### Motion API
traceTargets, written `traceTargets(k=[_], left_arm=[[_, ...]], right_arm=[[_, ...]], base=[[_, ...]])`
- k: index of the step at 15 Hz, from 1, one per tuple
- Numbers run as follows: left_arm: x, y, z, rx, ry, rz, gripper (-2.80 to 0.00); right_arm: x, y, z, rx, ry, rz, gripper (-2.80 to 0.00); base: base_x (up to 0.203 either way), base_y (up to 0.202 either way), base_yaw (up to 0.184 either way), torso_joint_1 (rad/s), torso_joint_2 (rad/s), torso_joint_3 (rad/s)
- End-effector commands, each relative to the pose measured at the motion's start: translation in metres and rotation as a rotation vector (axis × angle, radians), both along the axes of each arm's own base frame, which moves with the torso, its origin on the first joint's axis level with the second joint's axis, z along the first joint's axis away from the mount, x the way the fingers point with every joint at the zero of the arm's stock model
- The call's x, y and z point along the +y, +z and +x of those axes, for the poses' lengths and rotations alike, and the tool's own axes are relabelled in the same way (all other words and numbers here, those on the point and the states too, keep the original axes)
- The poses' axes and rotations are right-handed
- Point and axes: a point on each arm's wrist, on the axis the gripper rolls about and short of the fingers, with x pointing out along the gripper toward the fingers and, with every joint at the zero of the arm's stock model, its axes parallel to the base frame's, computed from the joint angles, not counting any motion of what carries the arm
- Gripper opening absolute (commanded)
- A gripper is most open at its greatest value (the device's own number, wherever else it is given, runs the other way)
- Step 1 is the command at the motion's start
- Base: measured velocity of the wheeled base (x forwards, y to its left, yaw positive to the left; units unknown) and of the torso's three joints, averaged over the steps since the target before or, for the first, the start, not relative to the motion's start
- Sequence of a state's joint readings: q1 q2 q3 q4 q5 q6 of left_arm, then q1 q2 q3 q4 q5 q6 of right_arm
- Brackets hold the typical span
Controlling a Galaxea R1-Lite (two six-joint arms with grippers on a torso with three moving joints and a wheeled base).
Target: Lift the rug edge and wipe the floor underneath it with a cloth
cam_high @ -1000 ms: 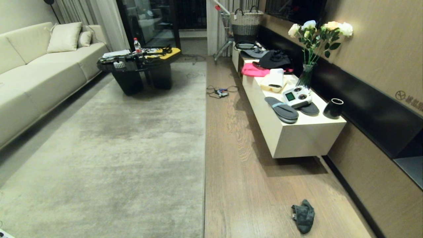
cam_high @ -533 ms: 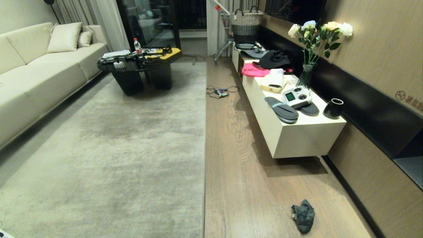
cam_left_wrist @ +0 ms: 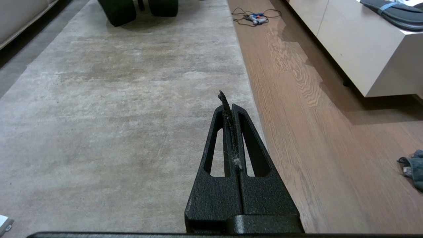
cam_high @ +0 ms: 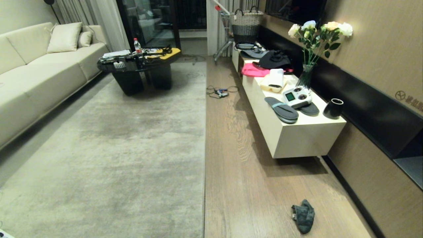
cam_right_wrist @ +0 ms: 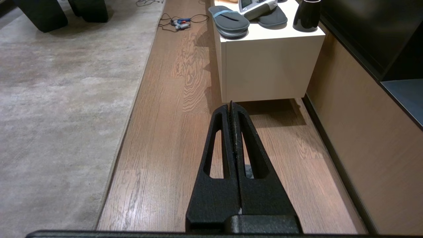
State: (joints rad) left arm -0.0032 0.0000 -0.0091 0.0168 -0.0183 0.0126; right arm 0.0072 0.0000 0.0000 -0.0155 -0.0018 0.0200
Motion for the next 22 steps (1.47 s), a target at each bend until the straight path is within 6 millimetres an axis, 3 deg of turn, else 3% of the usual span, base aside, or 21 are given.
traceTargets(k=[1,5,13,22], left_arm=[[0.0,0.0,0.0001,0.002,0.0,0.0,-2.8],[0.0,0.0,0.0001,0.002,0.0,0.0,-2.8],[0.0,0.0,0.0001,0.002,0.0,0.0,-2.8],[0.0,0.0,0.0001,0.002,0.0,0.0,-2.8]], right_arm=[[0.0,0.0,0.0001,0.001,0.001,0.0,-2.8],[0.0,0.0,0.0001,0.002,0.001,-0.002,-2.8],[0.0,0.0,0.0001,0.002,0.001,-0.003,-2.8],[0.0,0.0,0.0001,0.002,0.001,-0.003,-2.8]], base=[[0.0,0.0,0.0,0.0,0.0,0.0],[0.0,0.0,0.0,-0.004,-0.1,-0.121],[0.0,0.0,0.0,0.017,-0.41,-0.392],[0.0,0.0,0.0,0.129,-0.49,-0.368]])
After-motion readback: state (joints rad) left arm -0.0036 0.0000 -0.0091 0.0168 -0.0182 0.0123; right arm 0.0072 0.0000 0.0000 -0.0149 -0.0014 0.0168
